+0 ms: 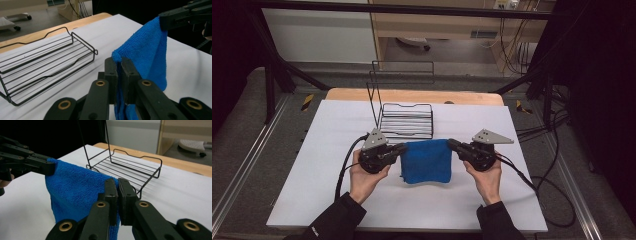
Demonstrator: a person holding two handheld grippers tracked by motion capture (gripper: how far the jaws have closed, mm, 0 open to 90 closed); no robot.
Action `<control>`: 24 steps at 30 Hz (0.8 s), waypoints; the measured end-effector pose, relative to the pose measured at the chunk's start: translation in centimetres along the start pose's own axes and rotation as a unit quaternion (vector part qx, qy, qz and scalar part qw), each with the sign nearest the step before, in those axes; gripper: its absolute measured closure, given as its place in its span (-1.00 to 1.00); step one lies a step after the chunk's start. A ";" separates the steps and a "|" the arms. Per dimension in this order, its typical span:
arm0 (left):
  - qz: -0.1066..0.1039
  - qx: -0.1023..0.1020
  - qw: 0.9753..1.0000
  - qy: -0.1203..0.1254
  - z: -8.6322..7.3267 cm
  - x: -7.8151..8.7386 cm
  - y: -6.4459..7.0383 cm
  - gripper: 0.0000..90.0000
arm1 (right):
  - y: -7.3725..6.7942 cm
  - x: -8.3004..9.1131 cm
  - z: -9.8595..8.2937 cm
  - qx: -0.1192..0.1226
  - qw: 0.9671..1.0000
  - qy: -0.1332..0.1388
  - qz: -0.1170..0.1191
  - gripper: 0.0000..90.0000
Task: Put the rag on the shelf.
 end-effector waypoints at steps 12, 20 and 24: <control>0.008 -0.004 1.000 0.021 1.2 1.0 0.0 0.88 | -1.2 0.9 1.1 0.012 0.999 0.032 -0.001 0.93; 0.019 -0.011 0.999 0.037 2.2 2.1 -0.5 0.88 | -2.5 1.3 2.2 0.026 0.998 0.058 -0.002 0.93; 0.025 -0.007 0.998 0.049 2.7 2.5 -1.0 0.88 | -2.9 1.3 2.8 0.028 0.997 0.070 -0.002 0.93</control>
Point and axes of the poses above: each handheld gripper's, and its own axes: x roughly backward along the jaws, z roughly out of its top, y roughly to its right, the point moved 3 cm from there along -x, roughly forward along the jaws, and after that the axes turned 11 degrees about -x, right-handed, at the moved point
